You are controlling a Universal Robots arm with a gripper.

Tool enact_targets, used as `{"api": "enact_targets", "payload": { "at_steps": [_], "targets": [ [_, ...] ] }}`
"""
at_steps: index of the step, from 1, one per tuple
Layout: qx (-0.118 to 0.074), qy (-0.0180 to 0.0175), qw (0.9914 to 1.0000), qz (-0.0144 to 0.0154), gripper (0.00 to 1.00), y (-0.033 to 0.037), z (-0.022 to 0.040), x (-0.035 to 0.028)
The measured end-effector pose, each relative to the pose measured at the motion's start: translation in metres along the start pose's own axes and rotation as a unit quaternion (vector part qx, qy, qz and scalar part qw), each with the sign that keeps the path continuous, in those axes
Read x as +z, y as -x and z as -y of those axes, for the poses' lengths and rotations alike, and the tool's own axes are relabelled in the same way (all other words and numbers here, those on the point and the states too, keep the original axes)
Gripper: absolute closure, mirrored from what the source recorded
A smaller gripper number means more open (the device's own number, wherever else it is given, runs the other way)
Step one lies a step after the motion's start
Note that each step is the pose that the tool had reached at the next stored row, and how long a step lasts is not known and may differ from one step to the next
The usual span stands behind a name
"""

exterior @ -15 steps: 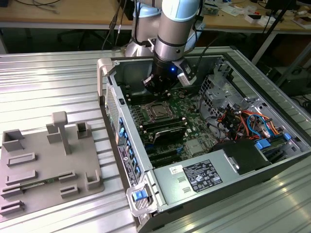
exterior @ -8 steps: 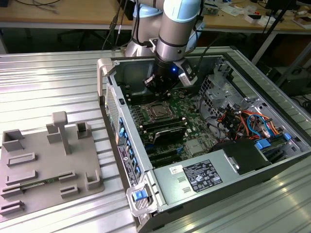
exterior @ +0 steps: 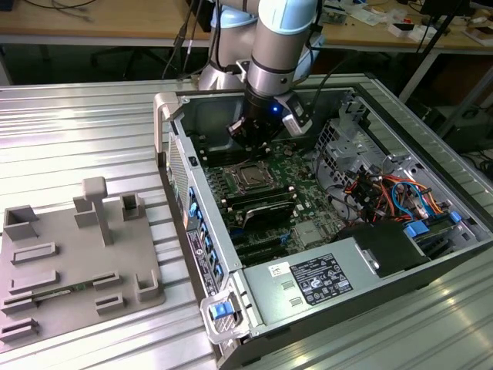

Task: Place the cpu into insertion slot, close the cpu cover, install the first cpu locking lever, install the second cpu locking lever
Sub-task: 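Install the first cpu locking lever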

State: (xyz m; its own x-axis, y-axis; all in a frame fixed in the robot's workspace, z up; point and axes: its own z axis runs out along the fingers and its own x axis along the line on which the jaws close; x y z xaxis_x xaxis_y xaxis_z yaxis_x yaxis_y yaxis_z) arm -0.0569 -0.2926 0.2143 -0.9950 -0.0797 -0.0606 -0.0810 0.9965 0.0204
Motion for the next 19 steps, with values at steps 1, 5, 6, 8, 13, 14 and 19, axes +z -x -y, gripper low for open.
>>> {"api": "enact_targets", "payload": {
  "at_steps": [1, 5, 6, 8, 13, 14, 19],
  "targets": [
    [0.0, 0.0001, 1.0, -0.0001, 0.89, 0.0009, 0.0, 0.0004],
    [0.0, -0.0001, 1.0, -0.0001, 0.89, 0.0045, 0.0003, 0.0017],
    [0.0, 0.0, 1.0, 0.0, 0.89, 0.0045, 0.0003, 0.0023],
    [0.0, -0.0001, 1.0, 0.0, 0.89, 0.0044, 0.0004, 0.0042],
    [0.0, -0.0002, 1.0, -0.0001, 0.89, 0.004, 0.0003, 0.0123],
    [0.0, -0.0002, 1.0, -0.0001, 0.89, 0.004, 0.0, 0.0121],
    [0.0, 0.0001, 1.0, 0.0001, 0.89, 0.0044, -0.0007, 0.0087]
  ]
}}
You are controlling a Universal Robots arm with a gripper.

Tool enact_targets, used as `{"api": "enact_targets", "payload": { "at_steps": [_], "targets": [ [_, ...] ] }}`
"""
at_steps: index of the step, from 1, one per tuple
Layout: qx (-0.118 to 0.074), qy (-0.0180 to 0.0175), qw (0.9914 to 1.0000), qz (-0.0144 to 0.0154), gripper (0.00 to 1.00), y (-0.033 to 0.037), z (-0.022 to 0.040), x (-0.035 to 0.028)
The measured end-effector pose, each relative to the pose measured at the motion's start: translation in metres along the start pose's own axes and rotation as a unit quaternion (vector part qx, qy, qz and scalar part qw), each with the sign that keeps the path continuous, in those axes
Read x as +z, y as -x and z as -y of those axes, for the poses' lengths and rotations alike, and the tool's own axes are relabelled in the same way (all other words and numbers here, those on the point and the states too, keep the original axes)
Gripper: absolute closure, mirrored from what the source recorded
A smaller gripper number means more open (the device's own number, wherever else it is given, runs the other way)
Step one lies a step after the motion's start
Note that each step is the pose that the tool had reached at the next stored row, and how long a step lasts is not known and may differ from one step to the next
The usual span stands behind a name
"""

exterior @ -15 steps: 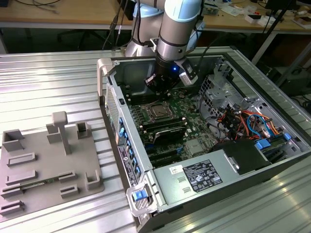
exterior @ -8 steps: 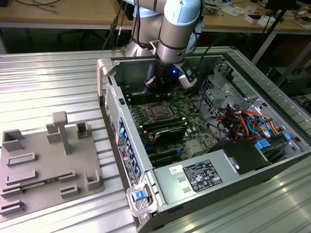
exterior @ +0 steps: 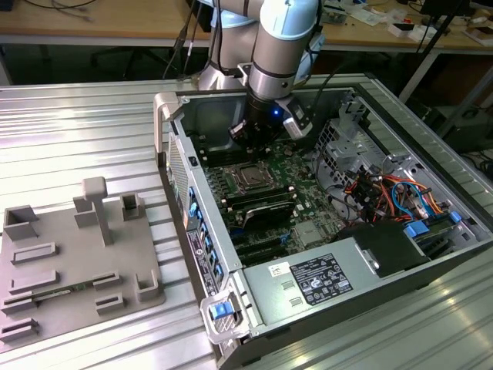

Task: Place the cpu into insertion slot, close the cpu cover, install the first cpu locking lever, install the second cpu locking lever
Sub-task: 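Install the first cpu locking lever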

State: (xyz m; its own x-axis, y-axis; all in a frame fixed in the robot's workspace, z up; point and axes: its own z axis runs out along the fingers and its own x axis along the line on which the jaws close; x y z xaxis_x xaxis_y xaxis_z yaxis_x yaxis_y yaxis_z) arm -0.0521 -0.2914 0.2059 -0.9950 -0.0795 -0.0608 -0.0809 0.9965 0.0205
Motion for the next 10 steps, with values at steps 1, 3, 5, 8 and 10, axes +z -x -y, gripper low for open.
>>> {"api": "enact_targets", "payload": {
  "at_steps": [1, 3, 5, 8, 10],
  "targets": [
    [0.0, 0.0, 1.0, 0.0, 0.89, 0.0, 0.0, 0.0],
    [0.0, -0.0001, 1.0, -0.0001, 0.89, 0.0, 0.0, -0.0001],
    [0.0, -0.0002, 1.0, -0.0002, 0.89, 0.0, 0.0006, -0.0002],
    [0.0, -0.0001, 1.0, -0.0002, 0.89, 0.0003, 0.0022, 0.0002],
    [0.0, -0.0001, 1.0, -0.0002, 0.89, 0.0006, 0.0033, 0.001]
  ]
}}
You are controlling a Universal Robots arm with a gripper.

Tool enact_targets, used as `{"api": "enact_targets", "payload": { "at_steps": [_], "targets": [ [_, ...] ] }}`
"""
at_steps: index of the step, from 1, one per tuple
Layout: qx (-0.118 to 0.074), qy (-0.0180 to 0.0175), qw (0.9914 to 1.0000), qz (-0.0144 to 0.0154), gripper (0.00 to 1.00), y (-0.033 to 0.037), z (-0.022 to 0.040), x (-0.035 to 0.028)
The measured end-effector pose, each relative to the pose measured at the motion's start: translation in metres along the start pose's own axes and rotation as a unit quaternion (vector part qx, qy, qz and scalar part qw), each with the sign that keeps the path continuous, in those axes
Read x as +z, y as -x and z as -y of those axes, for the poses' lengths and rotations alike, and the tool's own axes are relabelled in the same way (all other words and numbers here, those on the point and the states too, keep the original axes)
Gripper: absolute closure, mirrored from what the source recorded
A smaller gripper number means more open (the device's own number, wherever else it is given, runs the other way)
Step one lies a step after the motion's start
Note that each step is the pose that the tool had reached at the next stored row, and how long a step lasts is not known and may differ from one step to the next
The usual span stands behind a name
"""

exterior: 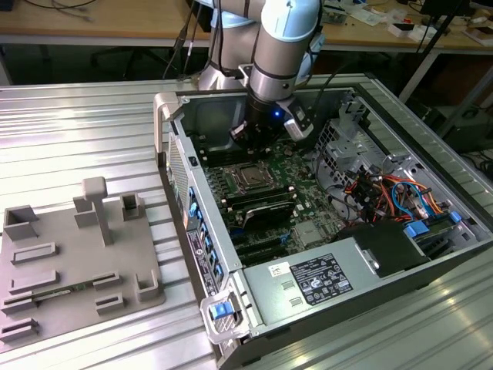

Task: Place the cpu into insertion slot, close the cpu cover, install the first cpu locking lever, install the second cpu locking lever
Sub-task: 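Install the first cpu locking lever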

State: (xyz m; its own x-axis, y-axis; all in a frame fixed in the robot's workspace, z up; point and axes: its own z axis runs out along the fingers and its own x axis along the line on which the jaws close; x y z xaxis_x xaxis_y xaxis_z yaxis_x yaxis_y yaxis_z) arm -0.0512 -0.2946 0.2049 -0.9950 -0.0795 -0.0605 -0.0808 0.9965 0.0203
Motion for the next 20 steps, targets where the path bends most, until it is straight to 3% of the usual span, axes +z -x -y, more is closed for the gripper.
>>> {"api": "enact_targets", "payload": {
  "at_steps": [11, 20],
  "targets": [
    [0.0, 0.0013, 1.0, 0.0, 0.89, 0.0012, 0.001, 0.0038],
    [0.0, 0.0038, 0.99999, 0.0003, 0.89, 0.0017, -0.0005, -0.0036]
  ]
}}
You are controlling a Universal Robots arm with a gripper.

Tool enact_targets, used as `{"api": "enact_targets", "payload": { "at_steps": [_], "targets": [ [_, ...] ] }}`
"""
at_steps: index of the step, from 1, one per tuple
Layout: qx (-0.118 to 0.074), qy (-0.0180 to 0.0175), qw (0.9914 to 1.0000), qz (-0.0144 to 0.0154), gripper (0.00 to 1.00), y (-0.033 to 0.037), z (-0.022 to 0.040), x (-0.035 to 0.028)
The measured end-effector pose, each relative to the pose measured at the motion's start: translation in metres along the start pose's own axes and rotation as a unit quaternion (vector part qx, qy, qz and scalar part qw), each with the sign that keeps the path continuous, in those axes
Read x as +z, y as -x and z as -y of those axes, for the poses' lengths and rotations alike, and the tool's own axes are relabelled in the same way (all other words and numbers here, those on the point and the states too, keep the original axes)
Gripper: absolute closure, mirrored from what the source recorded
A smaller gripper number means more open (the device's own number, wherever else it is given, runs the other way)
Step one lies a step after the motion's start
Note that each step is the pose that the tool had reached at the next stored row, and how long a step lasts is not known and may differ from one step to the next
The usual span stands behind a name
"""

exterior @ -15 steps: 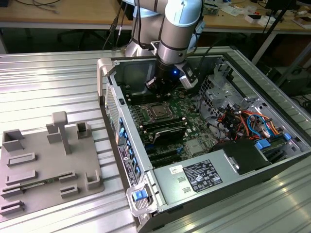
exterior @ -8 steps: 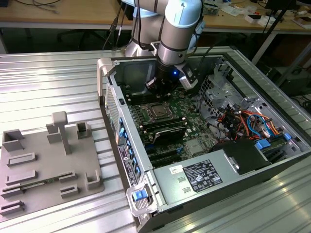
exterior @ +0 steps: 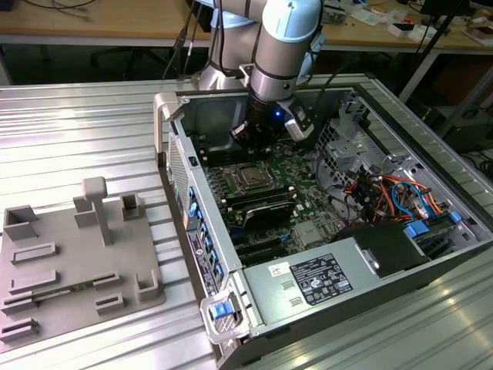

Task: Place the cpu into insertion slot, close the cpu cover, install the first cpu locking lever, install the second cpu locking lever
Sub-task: 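Install the first cpu locking lever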

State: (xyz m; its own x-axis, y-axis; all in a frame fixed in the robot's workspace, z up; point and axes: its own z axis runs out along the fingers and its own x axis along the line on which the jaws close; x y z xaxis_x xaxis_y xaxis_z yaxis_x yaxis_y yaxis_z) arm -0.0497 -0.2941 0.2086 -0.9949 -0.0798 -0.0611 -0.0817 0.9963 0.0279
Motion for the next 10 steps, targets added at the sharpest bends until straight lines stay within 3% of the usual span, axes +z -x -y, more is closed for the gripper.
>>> {"api": "enact_targets", "payload": {
  "at_steps": [3, 10],
  "targets": [
    [0.0, 0.0, 1.0, 0.0, 0.89, 0.0001, 0.0025, -0.0057],
    [0.0, 0.0, 1.0, 0.0, 0.89, -0.0001, 0.006, -0.006]
  ]
}}
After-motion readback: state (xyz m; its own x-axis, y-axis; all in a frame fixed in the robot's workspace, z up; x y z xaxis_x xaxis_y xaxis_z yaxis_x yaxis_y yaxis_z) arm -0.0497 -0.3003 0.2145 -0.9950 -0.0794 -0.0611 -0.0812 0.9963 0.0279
